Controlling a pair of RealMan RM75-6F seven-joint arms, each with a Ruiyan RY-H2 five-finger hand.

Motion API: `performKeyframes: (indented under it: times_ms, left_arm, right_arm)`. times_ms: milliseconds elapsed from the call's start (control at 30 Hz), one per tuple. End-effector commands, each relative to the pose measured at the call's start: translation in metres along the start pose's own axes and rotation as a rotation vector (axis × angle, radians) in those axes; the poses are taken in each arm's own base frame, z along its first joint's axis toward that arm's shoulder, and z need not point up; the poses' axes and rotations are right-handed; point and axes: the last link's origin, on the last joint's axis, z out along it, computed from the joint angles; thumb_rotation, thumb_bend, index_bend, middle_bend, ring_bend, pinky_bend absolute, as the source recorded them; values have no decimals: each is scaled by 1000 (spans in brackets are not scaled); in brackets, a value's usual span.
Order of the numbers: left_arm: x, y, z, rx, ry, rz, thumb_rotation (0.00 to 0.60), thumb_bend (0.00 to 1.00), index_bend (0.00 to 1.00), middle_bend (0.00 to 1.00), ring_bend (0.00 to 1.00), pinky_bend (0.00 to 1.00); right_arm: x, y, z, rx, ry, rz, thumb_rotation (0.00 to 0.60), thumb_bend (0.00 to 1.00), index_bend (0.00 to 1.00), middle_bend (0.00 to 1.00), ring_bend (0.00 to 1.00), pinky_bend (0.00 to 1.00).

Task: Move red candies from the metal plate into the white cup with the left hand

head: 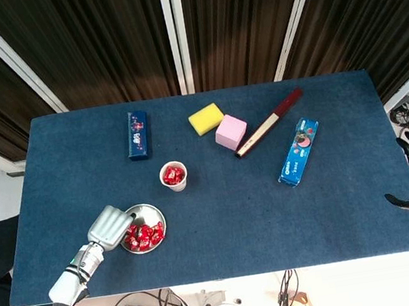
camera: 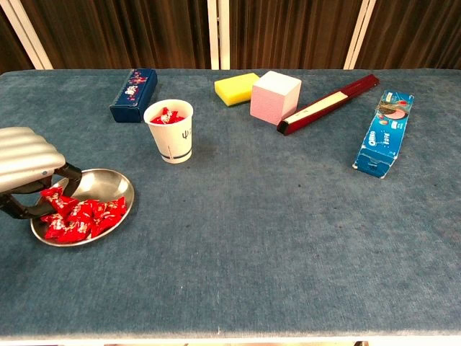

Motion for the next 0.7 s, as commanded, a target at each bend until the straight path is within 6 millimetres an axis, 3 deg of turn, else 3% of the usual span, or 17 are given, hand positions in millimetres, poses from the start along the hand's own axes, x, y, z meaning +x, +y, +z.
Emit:
performKeyframes:
  times_ms: [33, 233, 500, 700]
  left_arm:
    - [1, 1, 1, -4, -4, -14, 600, 410, 554, 926, 859, 843]
    - [14, 3, 1, -9, 35, -82, 600, 442, 580, 926, 859, 843]
    - [75, 8, 16, -34, 217, -284, 600, 436, 581, 926, 859, 843]
    - [118, 13, 46, -48, 300, -396, 600, 431, 580, 926, 859, 843]
  right_arm:
    - [0, 0, 0, 0, 0, 0, 600, 110, 0, 14, 0, 0]
    - [0, 0, 0, 1, 2, 2, 600, 110, 0, 14, 0, 0]
    - [0, 1, 0, 3, 6, 5, 600, 110, 0, 14, 0, 0]
    - [0, 2, 0, 1, 4, 8, 600, 111, 0, 14, 0, 0]
